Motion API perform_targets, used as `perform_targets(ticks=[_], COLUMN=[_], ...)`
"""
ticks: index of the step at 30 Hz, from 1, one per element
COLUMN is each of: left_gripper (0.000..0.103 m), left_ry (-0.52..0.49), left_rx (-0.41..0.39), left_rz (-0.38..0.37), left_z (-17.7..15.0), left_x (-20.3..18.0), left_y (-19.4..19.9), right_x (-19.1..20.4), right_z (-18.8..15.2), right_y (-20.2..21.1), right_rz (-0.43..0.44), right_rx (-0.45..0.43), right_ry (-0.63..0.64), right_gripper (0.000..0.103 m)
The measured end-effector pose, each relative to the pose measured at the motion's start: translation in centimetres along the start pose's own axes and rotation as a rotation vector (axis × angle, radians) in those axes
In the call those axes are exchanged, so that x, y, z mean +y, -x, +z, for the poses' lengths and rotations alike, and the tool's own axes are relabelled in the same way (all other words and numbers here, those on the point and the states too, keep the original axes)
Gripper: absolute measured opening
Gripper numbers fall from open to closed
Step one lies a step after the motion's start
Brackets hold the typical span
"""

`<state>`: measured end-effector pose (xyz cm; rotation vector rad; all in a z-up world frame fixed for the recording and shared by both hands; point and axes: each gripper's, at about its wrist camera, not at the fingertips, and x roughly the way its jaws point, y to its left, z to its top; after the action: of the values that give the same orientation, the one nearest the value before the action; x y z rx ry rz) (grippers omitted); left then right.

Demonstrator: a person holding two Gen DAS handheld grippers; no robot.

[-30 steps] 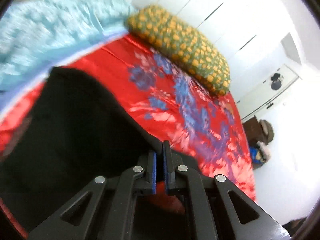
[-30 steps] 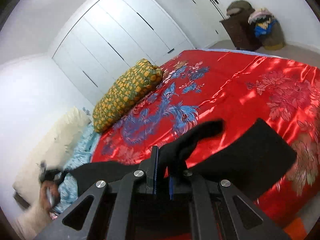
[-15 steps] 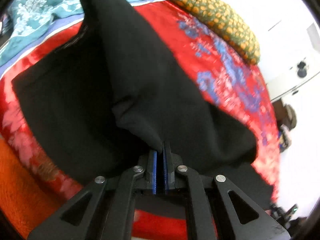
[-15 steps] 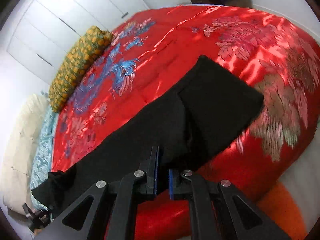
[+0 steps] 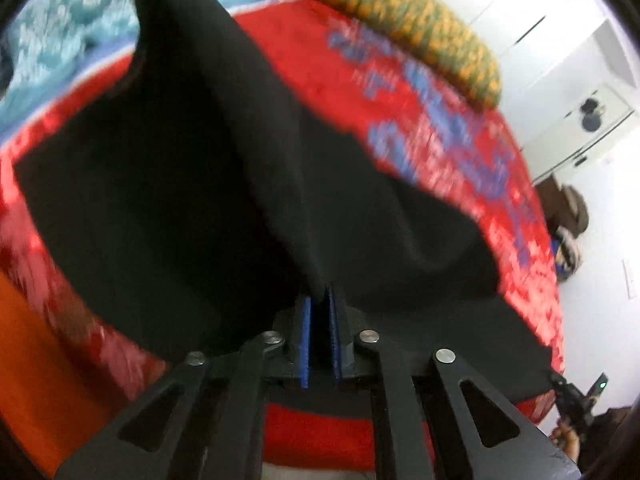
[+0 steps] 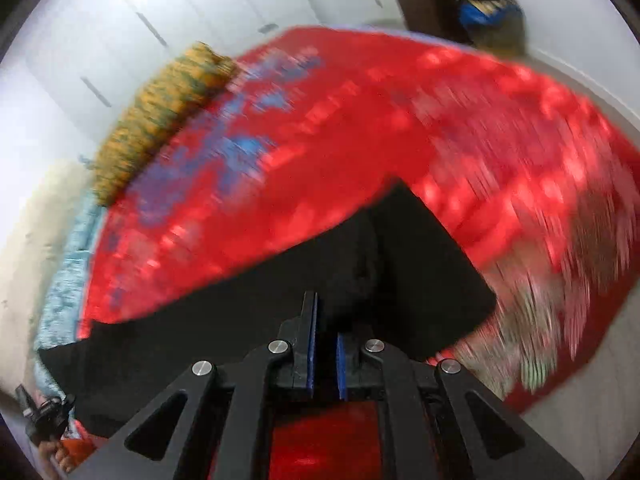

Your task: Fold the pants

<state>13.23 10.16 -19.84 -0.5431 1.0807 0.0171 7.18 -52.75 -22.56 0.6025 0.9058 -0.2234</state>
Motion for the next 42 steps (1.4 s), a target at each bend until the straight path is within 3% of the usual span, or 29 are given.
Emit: perform_targets(ticks=[1,2,3,5,6,10,15,20,26,31,32,34,35,38,42], left_gripper=[0.011,0.027,0.048,0.072,0.074,0.074,0.075,0.082,0.087,0.087,0.084,0.052,0.006,0.001,0.001], left_ry=[-0.006,-0.019,-0.027,-0.029,-0.026,0.024,-0.015,0.114,0.217,0.287,0.305,0.316,0.322,0.401,0.307], left_rx=[0.004,0.004,-0.002,-0.043,-0.060,-0.067,-0.052,-0.118,-0.126,-0.133,-0.147,-0.139,-0.115,-0.114,-0.133], left_rz=[0.015,0.010,-0.003,0.008,0.020,0.044,0.104,0.156,0.108,0.118,0.087,0.034,0.051,-0.016,-0.020], left_z=[-0.1,0.1,0.2,0.4,0.6,0.3,-0.1,0.2,2.0,3.4,3.7,4.7,5.2,5.5,3.9], left_x=[-0.2,-0.6,-0.6,-0.6,-0.4,1.6,2.0,5.2,8.4,9.7,10.1,10.8,11.3,13.1,12.3], left_y=[-0.1,-0.1,0.1,0.7,0.9,1.0,1.5,3.3,3.2,2.4,2.4,1.6,1.1,1.8,5.5], right_x=[-0.8,-1.2,-1.3,-1.2,-1.3,-2.0,-2.1,-2.8,-2.7,-2.5,-2.5,-2.6,-2.6,-2.5,-2.7], right_z=[-0.7,-0.7,-0.6,-0.5,-0.4,-0.6,-1.0,-1.1,-1.2,-1.2,-1.2,-1.2,-1.2,-1.1,-1.1], right_y=[-0.2,0.0,0.5,1.2,1.4,1.0,1.2,1.7,1.7,1.8,1.9,1.9,1.9,2.3,3.1], right_rz=[-0.004,0.013,0.025,0.029,0.042,0.036,0.028,0.040,0.039,0.047,0.048,0.049,0.049,0.059,0.082], right_rx=[-0.002,-0.012,-0.048,-0.087,-0.093,-0.095,-0.078,-0.096,-0.100,-0.110,-0.111,-0.110,-0.110,-0.120,-0.146], right_ry=[-0.039,-0.072,-0.080,-0.064,-0.073,-0.099,-0.081,-0.115,-0.113,-0.115,-0.114,-0.111,-0.112,-0.110,-0.106], right_gripper=[0.008,0.008,0.008,0.008,0.008,0.008,0.008,0.008,0.008,0.008,0.008,0.008,0.008,0.008,0.008])
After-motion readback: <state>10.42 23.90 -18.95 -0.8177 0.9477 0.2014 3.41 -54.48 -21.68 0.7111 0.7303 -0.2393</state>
